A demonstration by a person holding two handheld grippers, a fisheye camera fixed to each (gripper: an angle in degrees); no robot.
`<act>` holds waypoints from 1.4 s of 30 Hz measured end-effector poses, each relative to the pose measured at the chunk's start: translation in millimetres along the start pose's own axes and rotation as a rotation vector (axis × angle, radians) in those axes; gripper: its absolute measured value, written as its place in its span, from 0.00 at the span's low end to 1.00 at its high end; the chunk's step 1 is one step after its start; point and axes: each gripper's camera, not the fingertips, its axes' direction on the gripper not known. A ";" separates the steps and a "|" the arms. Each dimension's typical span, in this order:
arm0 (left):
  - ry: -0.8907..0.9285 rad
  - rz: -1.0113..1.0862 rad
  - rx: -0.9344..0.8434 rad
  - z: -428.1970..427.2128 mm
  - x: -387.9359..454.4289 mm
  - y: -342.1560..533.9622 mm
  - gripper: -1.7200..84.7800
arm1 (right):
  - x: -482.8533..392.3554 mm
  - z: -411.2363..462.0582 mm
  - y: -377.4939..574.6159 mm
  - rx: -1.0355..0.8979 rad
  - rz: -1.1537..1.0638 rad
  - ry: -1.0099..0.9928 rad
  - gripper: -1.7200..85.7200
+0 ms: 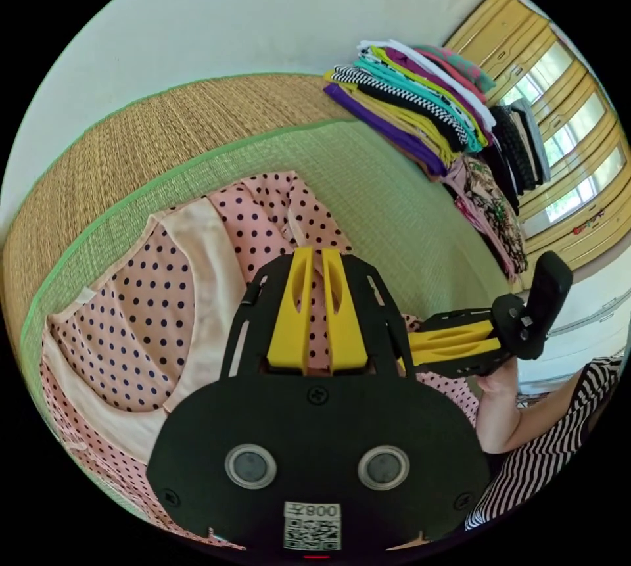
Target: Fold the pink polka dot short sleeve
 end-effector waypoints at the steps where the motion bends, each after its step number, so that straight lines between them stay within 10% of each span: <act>1: -0.005 0.001 -0.007 4.5 0.7 1.6 0.04 | 1.4 3.8 0.8 -0.009 0.000 -0.007 0.05; 28: 0.131 -0.029 0.077 98.7 30.6 192.4 0.05 | 99.1 12.7 51.6 0.049 0.077 -0.153 0.02; 42: -0.019 -0.640 0.453 -3.9 -11.2 614.3 0.10 | 287.3 -9.6 129.6 0.483 0.487 -0.672 0.02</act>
